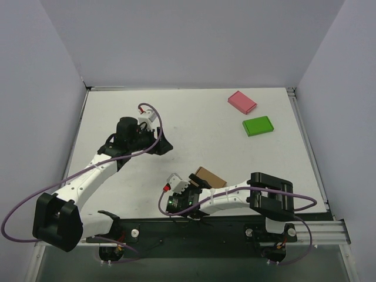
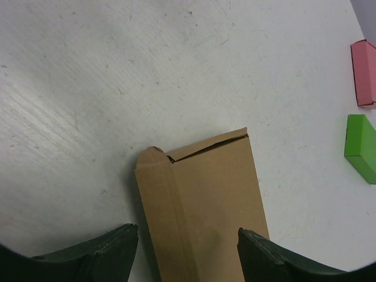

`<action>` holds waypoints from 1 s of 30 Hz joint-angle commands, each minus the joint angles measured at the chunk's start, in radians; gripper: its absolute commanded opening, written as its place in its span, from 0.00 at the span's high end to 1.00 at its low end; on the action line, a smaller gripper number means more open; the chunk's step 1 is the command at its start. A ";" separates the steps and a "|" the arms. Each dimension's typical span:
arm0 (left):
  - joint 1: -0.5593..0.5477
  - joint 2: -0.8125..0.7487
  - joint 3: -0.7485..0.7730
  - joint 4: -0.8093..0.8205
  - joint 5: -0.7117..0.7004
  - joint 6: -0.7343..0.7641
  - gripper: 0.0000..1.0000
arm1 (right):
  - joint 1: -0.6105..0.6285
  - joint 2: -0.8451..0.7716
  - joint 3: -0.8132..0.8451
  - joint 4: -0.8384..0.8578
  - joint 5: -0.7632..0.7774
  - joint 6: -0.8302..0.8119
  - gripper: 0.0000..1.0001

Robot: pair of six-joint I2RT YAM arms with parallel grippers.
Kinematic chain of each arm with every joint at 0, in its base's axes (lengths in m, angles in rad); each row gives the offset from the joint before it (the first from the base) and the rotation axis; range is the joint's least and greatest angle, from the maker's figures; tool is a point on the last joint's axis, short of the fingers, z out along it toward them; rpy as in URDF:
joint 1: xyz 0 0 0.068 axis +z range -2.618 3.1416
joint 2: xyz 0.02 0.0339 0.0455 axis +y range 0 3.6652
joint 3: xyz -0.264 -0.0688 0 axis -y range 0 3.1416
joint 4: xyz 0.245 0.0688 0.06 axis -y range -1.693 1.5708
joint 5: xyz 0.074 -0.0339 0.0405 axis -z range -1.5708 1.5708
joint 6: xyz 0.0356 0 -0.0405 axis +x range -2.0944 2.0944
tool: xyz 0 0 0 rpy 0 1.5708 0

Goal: Fold the paper box

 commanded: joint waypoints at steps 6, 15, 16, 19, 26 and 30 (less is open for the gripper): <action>0.006 -0.044 0.001 0.029 0.012 0.025 0.26 | -0.031 0.120 0.070 -0.136 0.062 0.042 0.44; 0.006 -0.049 -0.004 0.029 0.018 0.026 0.26 | -0.045 0.159 0.085 -0.162 0.065 0.028 0.73; 0.006 -0.047 -0.005 0.027 0.021 0.025 0.26 | -0.044 0.151 0.085 -0.162 0.065 0.026 0.76; 0.006 -0.044 -0.008 0.026 0.025 0.025 0.26 | -0.044 0.116 0.080 -0.164 0.072 0.017 0.84; 0.004 -0.023 -0.016 0.033 0.050 0.019 0.26 | -0.038 -0.018 0.054 -0.160 0.063 0.026 0.90; -0.002 0.026 -0.011 0.033 0.105 -0.004 0.26 | -0.039 -0.110 0.013 -0.104 0.042 0.002 0.91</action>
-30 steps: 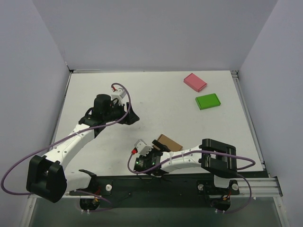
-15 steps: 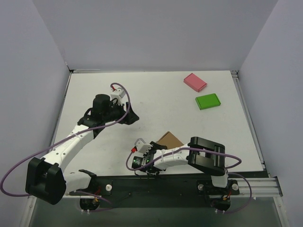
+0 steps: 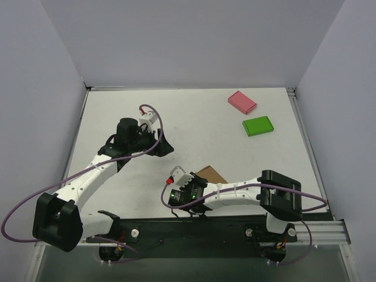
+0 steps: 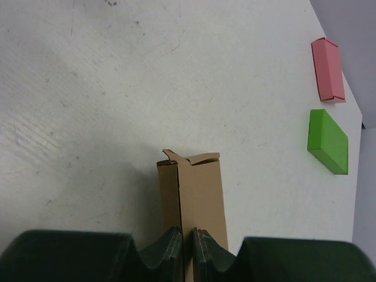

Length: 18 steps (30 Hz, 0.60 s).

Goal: Fold the paper box

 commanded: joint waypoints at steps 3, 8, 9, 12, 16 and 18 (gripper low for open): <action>-0.020 0.076 0.008 0.028 0.080 -0.018 0.26 | 0.004 -0.117 -0.049 0.035 -0.035 -0.011 0.92; -0.037 0.138 0.010 0.057 0.160 -0.065 0.26 | 0.018 -0.169 -0.051 0.039 -0.058 -0.005 0.94; -0.037 0.148 0.005 0.072 0.181 -0.077 0.26 | 0.020 -0.180 -0.054 0.052 -0.069 -0.017 0.94; -0.045 0.191 0.000 0.129 0.298 -0.107 0.26 | 0.014 -0.232 -0.066 0.079 -0.110 -0.044 0.94; -0.046 0.172 -0.012 0.148 0.333 -0.081 0.26 | -0.008 -0.287 -0.074 0.096 -0.181 -0.080 0.94; -0.046 0.156 -0.018 0.152 0.324 -0.070 0.26 | -0.023 -0.315 -0.080 0.108 -0.239 -0.095 0.94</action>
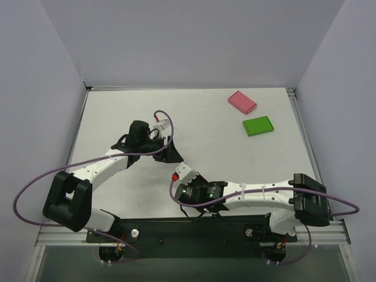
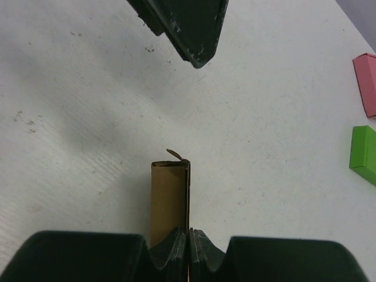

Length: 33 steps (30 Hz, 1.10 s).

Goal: Fold the paper box

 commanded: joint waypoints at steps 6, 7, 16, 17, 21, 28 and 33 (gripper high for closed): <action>-0.004 -0.044 -0.013 0.072 0.077 0.018 0.26 | -0.099 -0.108 -0.042 0.062 -0.199 -0.061 0.94; -0.004 -0.044 -0.011 0.072 0.078 0.020 0.26 | -0.113 -0.114 -0.059 0.070 -0.236 -0.061 0.94; -0.004 -0.048 -0.014 0.075 0.088 0.031 0.26 | -0.202 -0.163 -0.091 0.110 -0.319 -0.052 0.63; -0.004 -0.050 -0.016 0.076 0.089 0.032 0.26 | -0.205 -0.182 -0.091 0.109 -0.322 -0.047 0.56; -0.004 -0.050 -0.016 0.076 0.083 0.034 0.26 | -0.222 -0.229 -0.093 0.102 -0.343 -0.021 0.34; -0.004 -0.053 -0.013 0.070 0.074 0.038 0.26 | -0.214 -0.280 -0.076 0.063 -0.389 0.006 0.25; -0.004 -0.053 -0.011 0.066 0.074 0.043 0.26 | -0.211 -0.232 -0.091 0.061 -0.350 0.009 0.23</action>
